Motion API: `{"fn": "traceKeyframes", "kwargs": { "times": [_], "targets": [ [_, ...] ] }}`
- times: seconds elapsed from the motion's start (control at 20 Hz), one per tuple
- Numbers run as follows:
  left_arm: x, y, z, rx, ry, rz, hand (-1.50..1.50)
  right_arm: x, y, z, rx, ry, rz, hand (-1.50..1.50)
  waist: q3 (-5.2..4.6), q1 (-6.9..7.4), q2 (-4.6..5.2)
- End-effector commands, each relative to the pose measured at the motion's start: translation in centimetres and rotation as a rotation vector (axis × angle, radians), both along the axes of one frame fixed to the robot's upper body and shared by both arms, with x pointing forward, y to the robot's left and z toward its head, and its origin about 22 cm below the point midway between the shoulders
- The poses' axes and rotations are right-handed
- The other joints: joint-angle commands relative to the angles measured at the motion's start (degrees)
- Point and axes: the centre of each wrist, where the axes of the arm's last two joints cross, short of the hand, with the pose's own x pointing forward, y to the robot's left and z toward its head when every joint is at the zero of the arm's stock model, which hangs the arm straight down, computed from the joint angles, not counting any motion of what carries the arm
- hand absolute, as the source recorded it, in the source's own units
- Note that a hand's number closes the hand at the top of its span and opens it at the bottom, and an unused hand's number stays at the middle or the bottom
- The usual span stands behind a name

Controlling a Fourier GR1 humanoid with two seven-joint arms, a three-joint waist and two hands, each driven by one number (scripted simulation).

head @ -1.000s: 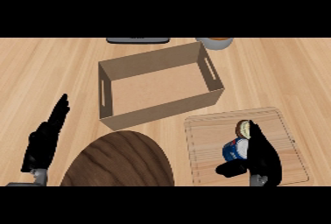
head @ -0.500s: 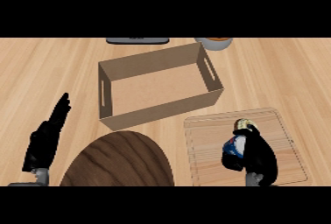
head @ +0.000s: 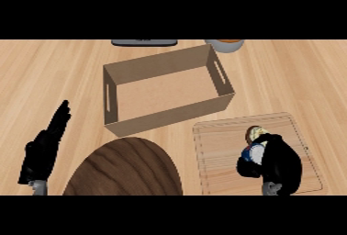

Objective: Pick the can from the cutting board and place it in the cardboard box

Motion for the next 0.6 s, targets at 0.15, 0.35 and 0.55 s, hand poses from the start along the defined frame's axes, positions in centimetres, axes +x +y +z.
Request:
{"fn": "traceKeyframes", "kwargs": {
  "times": [0.15,0.35,0.55],
  "targets": [
    [1.3,-2.2,0.7,-0.009,-0.040,-0.111,0.00,4.0,1.3,3.2,-0.169,-0.107,0.636,1.50,0.35,7.78,2.45],
    [1.8,-3.2,1.1,-0.011,-0.057,-0.163,0.00,5.1,1.9,5.4,-0.242,-0.170,0.956,1.50,0.46,11.56,3.67],
    [2.1,-3.2,1.4,0.000,-0.063,-0.172,0.00,7.4,-0.2,8.3,-0.273,-0.246,1.189,1.50,0.65,10.93,3.57]
  ]
}}
